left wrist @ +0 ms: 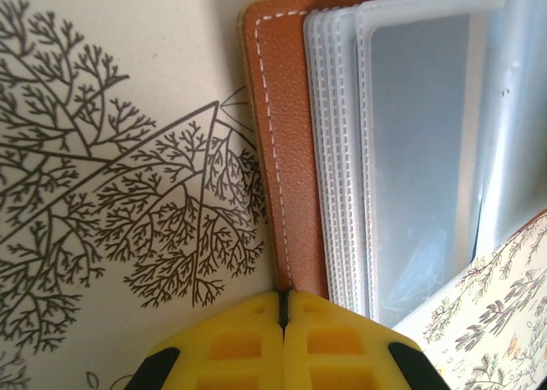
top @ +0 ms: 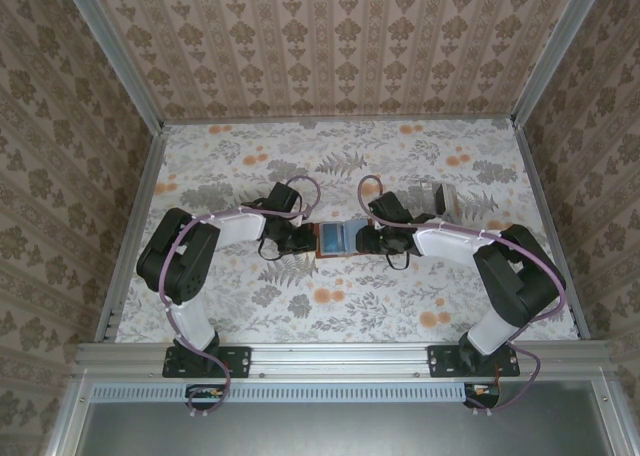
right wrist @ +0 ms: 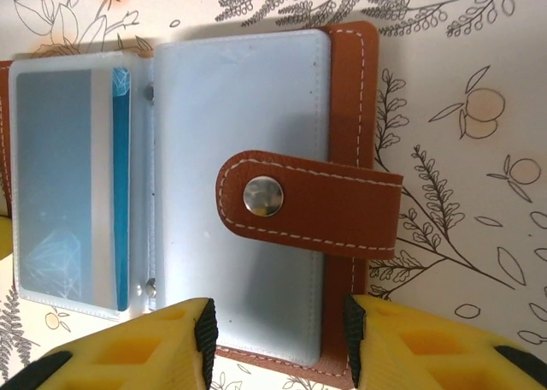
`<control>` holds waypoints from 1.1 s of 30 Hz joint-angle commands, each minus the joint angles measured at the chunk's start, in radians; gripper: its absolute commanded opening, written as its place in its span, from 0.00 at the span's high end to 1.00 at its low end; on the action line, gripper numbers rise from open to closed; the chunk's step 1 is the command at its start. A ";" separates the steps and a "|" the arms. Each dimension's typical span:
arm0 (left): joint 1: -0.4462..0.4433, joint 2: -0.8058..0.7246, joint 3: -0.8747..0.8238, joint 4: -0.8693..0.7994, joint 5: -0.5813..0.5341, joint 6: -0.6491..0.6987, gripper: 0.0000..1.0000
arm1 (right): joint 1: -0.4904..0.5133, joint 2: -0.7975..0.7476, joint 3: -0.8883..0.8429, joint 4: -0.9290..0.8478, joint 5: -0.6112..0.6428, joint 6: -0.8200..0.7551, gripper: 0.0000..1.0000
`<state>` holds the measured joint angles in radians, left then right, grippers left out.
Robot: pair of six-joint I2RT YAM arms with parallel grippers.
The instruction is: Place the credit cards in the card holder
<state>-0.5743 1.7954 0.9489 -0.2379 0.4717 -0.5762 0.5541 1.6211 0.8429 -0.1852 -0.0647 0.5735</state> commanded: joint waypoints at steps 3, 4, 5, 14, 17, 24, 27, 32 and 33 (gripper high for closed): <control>-0.006 0.050 -0.041 -0.035 -0.056 -0.006 1.00 | 0.023 -0.021 0.030 -0.028 0.005 -0.017 0.54; -0.006 0.050 -0.040 -0.036 -0.056 -0.005 1.00 | 0.028 -0.018 0.032 -0.025 0.004 -0.016 0.54; -0.006 0.049 -0.041 -0.038 -0.055 -0.004 1.00 | 0.030 -0.013 0.036 -0.022 0.004 -0.014 0.54; -0.006 0.057 -0.040 -0.034 -0.053 -0.002 1.00 | 0.035 0.052 0.056 -0.012 -0.008 -0.017 0.60; -0.006 0.059 -0.039 -0.033 -0.052 -0.002 1.00 | 0.035 0.071 0.053 -0.008 -0.014 -0.012 0.60; -0.006 0.059 -0.043 -0.030 -0.051 -0.002 1.00 | 0.035 0.098 0.053 0.021 -0.069 -0.003 0.57; -0.006 0.059 -0.042 -0.029 -0.048 -0.004 1.00 | 0.035 0.111 0.051 0.072 -0.136 0.010 0.57; -0.004 0.058 -0.042 -0.029 -0.047 -0.004 1.00 | 0.035 0.133 0.068 0.137 -0.218 0.033 0.74; -0.005 0.059 -0.043 -0.026 -0.047 -0.005 1.00 | 0.035 0.139 0.075 0.142 -0.228 0.032 0.77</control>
<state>-0.5743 1.7954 0.9485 -0.2367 0.4725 -0.5762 0.5835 1.7302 0.8883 -0.0746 -0.2173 0.5911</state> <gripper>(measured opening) 0.048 0.245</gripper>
